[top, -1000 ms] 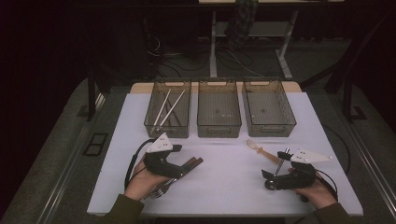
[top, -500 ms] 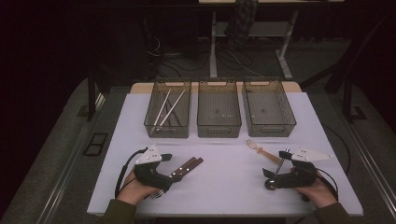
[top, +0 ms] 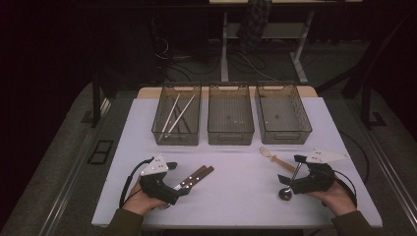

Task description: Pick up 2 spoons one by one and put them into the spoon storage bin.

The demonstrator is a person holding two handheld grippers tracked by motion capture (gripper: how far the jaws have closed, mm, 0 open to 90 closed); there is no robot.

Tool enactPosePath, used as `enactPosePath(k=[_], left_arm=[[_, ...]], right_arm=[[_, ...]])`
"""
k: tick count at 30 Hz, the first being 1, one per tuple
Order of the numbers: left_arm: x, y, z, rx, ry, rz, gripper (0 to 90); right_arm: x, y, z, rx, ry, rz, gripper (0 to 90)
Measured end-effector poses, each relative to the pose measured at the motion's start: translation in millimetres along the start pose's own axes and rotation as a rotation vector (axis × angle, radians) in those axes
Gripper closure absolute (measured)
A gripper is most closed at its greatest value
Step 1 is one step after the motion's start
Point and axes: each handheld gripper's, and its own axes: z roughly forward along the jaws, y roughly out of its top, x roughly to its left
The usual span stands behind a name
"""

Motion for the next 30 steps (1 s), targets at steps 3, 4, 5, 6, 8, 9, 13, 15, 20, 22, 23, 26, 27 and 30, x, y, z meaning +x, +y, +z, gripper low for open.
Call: enactPosePath(k=[3,4,5,6,8,9,13,15,20,22,23,26,27,30], left_arm=[[-0.3,-0.5,0.6,0.008,0.0,0.003,0.0],[0.0,-0.6,0.6,0.01,-0.001,0.005,0.0],[0.2,-0.6,0.6,0.012,-0.001,0.005,0.0],[0.4,-0.4,0.4,0.012,0.002,0.006,0.0],[0.5,0.1,0.3,0.007,0.002,0.005,0.0],[0.0,0.3,0.5,0.009,0.002,0.006,0.0],[-2.5,1.1,-0.3,0.007,-0.001,0.018,0.0],[-2.8,1.9,-0.8,0.002,-0.002,0.014,0.0],[-3.1,2.8,1.4,0.002,-0.012,0.015,0.0],[-2.9,2.8,1.7,0.004,-0.014,0.014,0.0],[-3.2,2.6,1.8,0.004,-0.015,0.015,0.0],[-4.1,2.3,2.1,0.008,-0.018,0.016,0.0],[-4.2,2.2,2.1,0.009,-0.02,0.018,0.0],[-4.0,2.5,2.4,0.01,-0.021,0.018,0.0]], right_arm=[[-2.2,3.4,-2.0,0.014,0.0,-0.013,2.7],[-3.0,4.5,-2.0,0.019,-0.007,-0.019,2.7],[-4.0,5.4,-1.9,0.022,-0.013,-0.028,2.7],[-5.2,6.4,-1.9,0.026,-0.02,-0.033,2.7],[-8.7,8.8,-1.5,0.042,-0.038,-0.033,2.7],[-10.7,10.1,-1.3,0.045,-0.045,-0.03,2.7],[-19.4,16.1,-2.4,0.063,-0.064,-0.045,6.8],[-23.7,17.9,-1.7,0.065,-0.06,-0.034,7.2],[-34.8,17.3,7.2,0.12,-0.006,-0.026,16.1],[-37.2,17.4,11.8,0.148,-0.002,-0.033,16.1],[-38.1,17.9,13.9,0.164,-0.002,-0.038,16.1],[-41.6,20.0,18.9,0.193,0.002,-0.053,20.6],[-43.2,20.9,20.4,0.201,0.012,-0.057,21.7],[-49.6,24.2,26.1,0.213,0.027,-0.052,27.0]])
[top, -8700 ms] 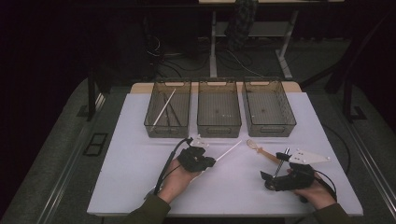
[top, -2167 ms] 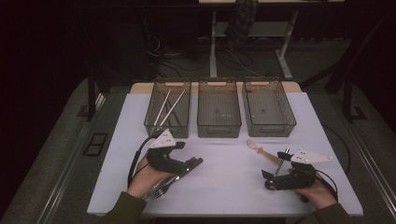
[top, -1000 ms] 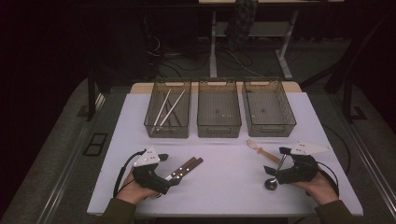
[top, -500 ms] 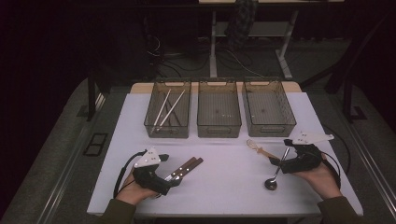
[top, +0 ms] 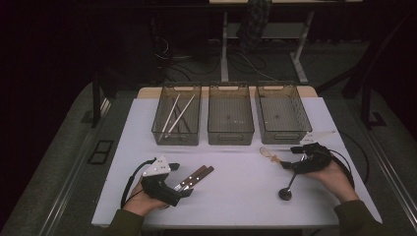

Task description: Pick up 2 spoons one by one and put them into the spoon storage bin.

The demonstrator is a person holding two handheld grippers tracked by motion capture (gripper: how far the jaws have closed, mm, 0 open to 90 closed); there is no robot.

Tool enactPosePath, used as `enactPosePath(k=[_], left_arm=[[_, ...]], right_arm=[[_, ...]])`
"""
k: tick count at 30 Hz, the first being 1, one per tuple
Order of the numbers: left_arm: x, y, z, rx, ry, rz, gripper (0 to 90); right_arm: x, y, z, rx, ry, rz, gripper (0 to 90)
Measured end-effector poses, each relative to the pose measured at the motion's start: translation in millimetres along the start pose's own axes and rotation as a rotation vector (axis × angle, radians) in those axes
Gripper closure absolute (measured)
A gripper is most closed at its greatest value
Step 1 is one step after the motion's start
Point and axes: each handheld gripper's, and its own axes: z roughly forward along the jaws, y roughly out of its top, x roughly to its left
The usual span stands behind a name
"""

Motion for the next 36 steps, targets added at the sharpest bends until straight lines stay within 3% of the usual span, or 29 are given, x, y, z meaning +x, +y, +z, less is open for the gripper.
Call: enactPosePath(k=[11,18,31,36], left_arm=[[-0.4,-0.2,-0.6,-0.001,-0.004,0.0,0.0],[0.0,-0.1,-0.3,-0.001,-0.004,-0.001,0.0],[-1.1,-0.1,0.8,0.004,-0.015,0.001,0.0],[-1.5,0.1,1.6,0.007,-0.024,0.004,0.0]], right_arm=[[-0.1,-8.5,11.0,0.115,0.026,-0.015,46.9],[-0.2,-12.6,11.7,0.138,0.035,-0.022,55.2],[4.2,-14.1,12.0,0.139,-0.01,-0.066,63.1],[4.6,-15.3,11.1,0.132,-0.004,-0.073,72.6]])
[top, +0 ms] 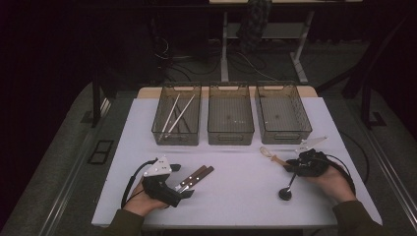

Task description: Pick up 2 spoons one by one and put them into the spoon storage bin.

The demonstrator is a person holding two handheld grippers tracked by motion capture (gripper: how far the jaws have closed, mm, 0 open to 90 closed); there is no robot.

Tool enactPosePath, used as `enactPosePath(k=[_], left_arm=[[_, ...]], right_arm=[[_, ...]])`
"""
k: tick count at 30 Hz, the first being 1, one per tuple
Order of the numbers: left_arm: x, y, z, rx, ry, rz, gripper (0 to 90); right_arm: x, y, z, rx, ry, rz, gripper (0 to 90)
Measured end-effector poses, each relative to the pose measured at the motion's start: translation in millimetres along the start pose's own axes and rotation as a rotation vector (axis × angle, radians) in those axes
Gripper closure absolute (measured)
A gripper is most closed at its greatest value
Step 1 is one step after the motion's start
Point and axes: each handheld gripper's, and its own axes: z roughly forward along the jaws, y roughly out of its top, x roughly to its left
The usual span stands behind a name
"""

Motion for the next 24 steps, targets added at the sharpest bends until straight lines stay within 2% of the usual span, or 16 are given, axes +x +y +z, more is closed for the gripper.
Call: enactPosePath(k=[7,24], left_arm=[[-0.1,0.4,-0.1,-0.003,-0.004,0.001,0.0],[-0.7,1.1,0.4,-0.005,-0.015,0.003,0.0]], right_arm=[[1.2,-2.0,-0.2,-0.014,-0.008,-0.006,73.4],[0.5,-4.1,-5.6,-0.046,0.007,0.022,73.6]])
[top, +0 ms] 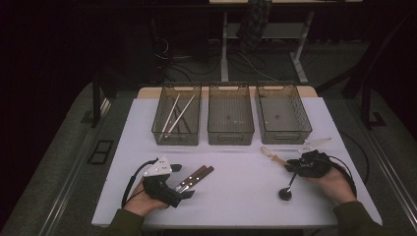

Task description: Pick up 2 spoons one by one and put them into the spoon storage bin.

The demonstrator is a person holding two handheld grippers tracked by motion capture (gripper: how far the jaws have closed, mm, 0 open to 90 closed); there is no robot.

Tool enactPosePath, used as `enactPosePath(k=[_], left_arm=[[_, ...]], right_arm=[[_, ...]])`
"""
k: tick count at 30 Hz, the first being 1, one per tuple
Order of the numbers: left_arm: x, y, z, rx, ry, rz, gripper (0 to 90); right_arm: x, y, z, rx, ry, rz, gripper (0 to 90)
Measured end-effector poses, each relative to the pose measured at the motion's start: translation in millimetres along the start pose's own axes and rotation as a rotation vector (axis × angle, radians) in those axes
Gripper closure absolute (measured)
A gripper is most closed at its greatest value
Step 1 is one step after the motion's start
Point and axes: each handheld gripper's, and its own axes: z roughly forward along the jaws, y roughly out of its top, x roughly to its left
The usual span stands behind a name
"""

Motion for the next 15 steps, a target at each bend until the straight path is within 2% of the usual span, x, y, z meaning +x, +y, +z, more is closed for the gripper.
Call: enactPosePath(k=[6,15], left_arm=[[-0.2,0.2,0.3,0.001,-0.004,0.002,0.0],[-0.5,0.5,0.6,0.002,-0.007,0.004,0.0]], right_arm=[[-0.8,0.3,-6.1,-0.04,0.007,0.011,73.6],[-0.3,1.0,-12.1,-0.072,0.019,0.021,73.6]])
